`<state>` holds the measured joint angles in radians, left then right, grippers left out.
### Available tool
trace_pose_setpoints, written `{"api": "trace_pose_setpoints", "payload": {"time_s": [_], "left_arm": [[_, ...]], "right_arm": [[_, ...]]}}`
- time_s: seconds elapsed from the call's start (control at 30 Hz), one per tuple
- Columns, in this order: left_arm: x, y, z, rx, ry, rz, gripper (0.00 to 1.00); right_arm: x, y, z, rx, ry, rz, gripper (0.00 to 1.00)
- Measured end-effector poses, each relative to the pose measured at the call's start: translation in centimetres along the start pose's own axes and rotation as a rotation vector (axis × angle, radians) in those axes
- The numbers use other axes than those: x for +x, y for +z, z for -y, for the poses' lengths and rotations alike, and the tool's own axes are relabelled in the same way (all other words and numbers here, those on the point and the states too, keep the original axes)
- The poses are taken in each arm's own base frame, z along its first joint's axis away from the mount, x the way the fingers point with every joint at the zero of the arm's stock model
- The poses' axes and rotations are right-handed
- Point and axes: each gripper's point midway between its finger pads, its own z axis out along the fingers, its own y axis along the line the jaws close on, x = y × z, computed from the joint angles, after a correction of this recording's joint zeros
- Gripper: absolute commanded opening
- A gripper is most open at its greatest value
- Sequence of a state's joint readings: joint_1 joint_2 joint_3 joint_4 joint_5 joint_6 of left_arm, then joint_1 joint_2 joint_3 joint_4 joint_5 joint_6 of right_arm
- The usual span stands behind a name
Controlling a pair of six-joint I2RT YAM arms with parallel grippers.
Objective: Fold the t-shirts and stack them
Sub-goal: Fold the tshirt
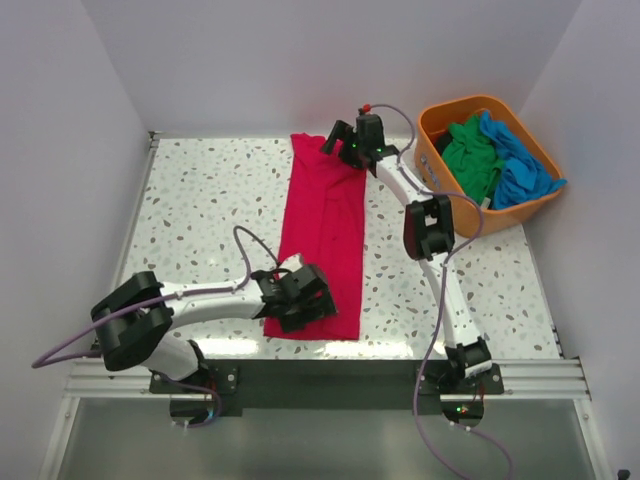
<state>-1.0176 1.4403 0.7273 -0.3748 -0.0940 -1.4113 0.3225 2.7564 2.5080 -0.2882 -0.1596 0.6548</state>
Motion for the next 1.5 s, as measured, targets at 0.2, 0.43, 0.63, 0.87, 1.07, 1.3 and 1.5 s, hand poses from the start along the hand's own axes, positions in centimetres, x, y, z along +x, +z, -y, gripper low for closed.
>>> {"api": "trace_pose_setpoints", "payload": {"time_s": [0.2, 0.43, 0.63, 0.87, 1.07, 1.3, 1.5], "left_arm": [[1.5, -1.8, 0.6, -0.096, 0.114, 0.021, 1.0], [-1.0, -4.8, 1.4, -0.088, 0.132, 0.14, 1.0], [-4.7, -8.2, -1.3, -0.088, 0.087, 0.26, 1.0], [-8.0, -6.9, -9.1, -0.202, 0.048, 0.278, 1.0], [-6.8, -4.0, -11.2, -0.251, 0.11, 0.151, 0.87], [-5.4, -2.6, -10.9, -0.169, 0.119, 0.093, 0.53], [-4.6, -2.3, -10.0, -0.073, 0.096, 0.071, 0.4]], "right_arm": [[-0.2, -0.2, -0.3, 0.001, -0.015, 0.01, 0.99], [-2.1, -2.9, -1.5, 0.028, -0.071, 0.019, 0.98], [-7.6, -13.9, -6.9, 0.059, -0.174, 0.108, 0.99], [1.2, -33.6, -6.2, 0.153, -0.184, 0.116, 0.99], [18.3, -37.8, -1.7, 0.16, -0.236, -0.17, 0.98], [29.8, -40.6, 2.0, 0.198, -0.253, -0.456, 0.91], [32.3, -41.8, 0.5, 0.152, -0.226, -0.497, 0.77]]}}
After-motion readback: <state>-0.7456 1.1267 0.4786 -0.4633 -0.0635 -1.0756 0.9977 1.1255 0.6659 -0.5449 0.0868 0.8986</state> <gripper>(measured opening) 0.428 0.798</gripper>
